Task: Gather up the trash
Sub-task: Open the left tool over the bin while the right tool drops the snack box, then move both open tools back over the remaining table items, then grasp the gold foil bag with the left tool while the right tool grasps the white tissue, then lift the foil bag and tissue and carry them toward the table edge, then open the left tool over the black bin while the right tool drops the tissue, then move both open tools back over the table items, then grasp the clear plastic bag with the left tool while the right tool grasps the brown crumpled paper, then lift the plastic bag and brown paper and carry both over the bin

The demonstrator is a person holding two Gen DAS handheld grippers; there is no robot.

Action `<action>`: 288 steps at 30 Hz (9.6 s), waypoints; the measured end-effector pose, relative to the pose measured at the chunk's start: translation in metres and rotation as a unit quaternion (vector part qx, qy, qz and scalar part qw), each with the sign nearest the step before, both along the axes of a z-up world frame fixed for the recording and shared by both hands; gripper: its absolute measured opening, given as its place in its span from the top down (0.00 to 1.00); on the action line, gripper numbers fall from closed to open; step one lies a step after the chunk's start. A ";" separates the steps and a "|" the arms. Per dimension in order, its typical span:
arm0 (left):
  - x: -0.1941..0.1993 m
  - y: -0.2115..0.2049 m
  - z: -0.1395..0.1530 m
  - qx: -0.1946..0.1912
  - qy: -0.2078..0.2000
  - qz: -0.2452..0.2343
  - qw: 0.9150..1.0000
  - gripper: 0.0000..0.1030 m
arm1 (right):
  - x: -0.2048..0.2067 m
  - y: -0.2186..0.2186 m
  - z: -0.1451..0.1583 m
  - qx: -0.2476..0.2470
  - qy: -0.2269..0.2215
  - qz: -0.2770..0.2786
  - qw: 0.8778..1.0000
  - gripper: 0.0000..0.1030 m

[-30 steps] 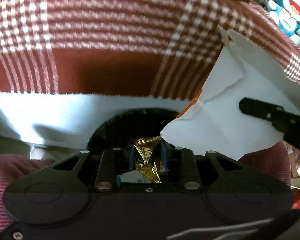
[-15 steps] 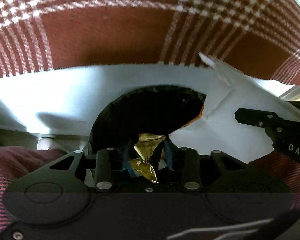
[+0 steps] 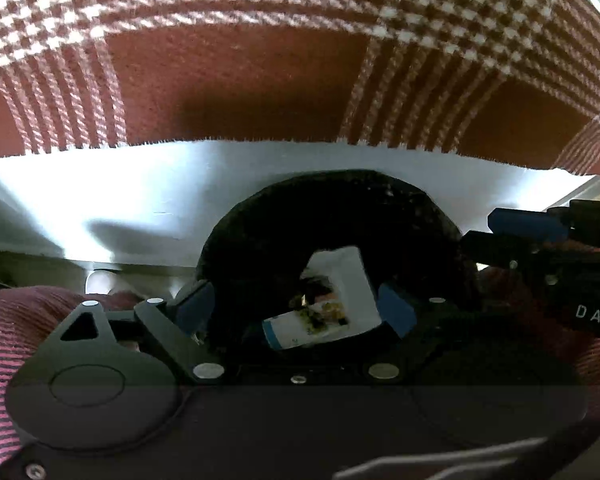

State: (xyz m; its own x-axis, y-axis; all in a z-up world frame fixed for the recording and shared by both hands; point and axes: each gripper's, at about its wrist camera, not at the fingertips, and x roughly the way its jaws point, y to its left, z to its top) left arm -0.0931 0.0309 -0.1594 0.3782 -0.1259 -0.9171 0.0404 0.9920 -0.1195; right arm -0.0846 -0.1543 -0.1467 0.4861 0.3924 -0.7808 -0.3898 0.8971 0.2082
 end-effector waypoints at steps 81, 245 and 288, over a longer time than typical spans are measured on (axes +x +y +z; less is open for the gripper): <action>0.127 -0.030 0.192 -0.069 -0.298 0.052 0.951 0.54 | 0.121 -0.066 0.149 -0.012 -0.235 -0.147 0.961 0.72; 0.129 -0.022 0.233 -0.078 -0.294 0.016 0.953 0.58 | 0.080 -0.037 0.148 0.006 -0.223 -0.076 0.972 0.68; -0.046 -0.022 0.039 0.031 -0.019 -0.114 0.993 0.58 | -0.016 -0.005 0.001 -0.001 -0.010 -0.017 1.000 0.68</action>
